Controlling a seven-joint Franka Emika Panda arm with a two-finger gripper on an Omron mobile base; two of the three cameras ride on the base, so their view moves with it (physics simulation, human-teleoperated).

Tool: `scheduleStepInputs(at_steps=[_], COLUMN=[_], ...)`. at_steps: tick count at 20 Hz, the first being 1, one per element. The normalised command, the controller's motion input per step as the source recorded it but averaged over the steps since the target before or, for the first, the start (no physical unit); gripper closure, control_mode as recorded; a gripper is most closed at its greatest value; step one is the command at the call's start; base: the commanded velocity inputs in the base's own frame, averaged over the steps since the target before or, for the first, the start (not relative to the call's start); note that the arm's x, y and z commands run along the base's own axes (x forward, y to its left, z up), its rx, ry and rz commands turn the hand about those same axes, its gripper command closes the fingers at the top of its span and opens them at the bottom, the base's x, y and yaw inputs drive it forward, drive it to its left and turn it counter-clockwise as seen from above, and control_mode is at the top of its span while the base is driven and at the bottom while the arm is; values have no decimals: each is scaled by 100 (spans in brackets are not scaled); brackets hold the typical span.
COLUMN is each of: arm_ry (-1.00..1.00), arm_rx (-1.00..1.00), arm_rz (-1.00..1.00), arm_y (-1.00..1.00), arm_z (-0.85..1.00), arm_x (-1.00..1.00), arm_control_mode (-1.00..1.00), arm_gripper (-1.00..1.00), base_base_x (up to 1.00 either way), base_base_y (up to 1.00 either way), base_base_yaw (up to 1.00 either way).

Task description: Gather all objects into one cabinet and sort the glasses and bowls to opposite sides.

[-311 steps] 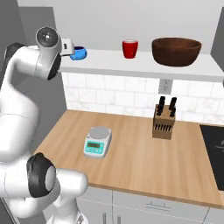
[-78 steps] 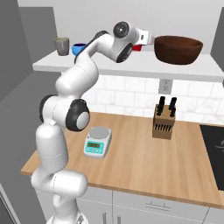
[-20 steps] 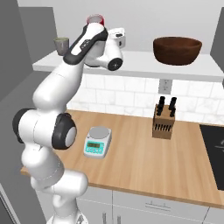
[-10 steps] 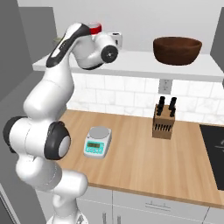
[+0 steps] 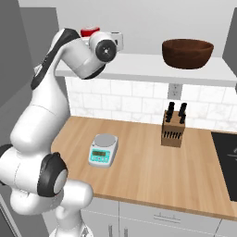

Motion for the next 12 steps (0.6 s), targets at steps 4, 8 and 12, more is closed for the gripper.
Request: scheduleStepInputs(at_steps=[4,8,12], arm_ry=[-4,27,46], arm_rx=[0,0,0], arm_rz=[1,0,0], arm_y=[-9,3,6], arm_z=[0,13,14], arm_x=[-72,-8,3], arm_control_mode=[-100,-100,-100], arm_gripper=[100,100,100], base_base_x=[0,0,0], base_base_y=[0,0,0], base_base_yaw=[0,0,0])
